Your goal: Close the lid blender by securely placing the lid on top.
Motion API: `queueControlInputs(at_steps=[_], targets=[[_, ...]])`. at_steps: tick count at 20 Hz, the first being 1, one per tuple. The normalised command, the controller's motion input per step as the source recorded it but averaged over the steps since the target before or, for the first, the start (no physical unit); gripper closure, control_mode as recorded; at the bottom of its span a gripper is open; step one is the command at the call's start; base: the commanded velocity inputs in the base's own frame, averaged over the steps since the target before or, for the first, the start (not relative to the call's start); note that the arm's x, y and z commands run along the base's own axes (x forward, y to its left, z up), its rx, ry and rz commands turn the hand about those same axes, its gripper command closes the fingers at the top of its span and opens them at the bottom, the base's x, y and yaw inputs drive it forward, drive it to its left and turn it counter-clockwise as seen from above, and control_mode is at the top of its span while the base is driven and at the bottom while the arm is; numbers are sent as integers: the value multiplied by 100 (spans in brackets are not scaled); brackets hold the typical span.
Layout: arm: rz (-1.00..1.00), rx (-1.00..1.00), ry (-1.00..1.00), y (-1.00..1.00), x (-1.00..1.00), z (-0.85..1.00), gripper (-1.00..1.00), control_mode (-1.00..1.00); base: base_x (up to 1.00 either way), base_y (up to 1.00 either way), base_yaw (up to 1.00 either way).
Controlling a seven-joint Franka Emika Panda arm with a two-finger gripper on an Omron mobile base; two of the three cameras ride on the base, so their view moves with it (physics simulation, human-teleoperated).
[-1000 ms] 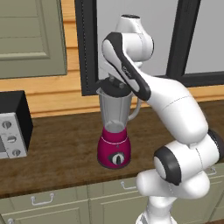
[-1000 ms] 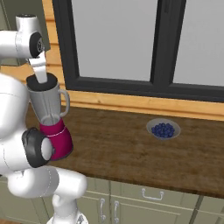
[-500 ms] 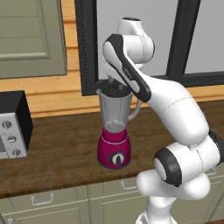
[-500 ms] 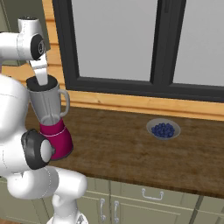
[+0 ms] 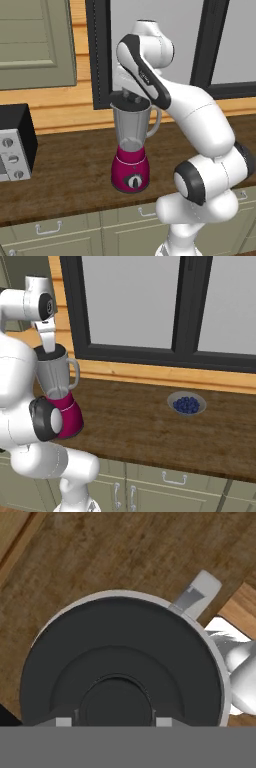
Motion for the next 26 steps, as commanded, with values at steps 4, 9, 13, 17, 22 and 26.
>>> queueControlInputs(at_steps=[4,9,13,17,22,26], targets=[[0,0,4,1,-15,-49,-100,-100,0,0,0],[0,0,-1,0,-23,-35,-100,-100,0,0,0],[0,0,-3,0,-8,-12,-100,-100,0,0,0],[0,0,-8,1,-4,0,-100,-100,0,0,0],[0,0,-13,0,-12,1,-100,-100,0,0,0],[0,4,-27,-24,-34,18,-100,-100,0,0,0]])
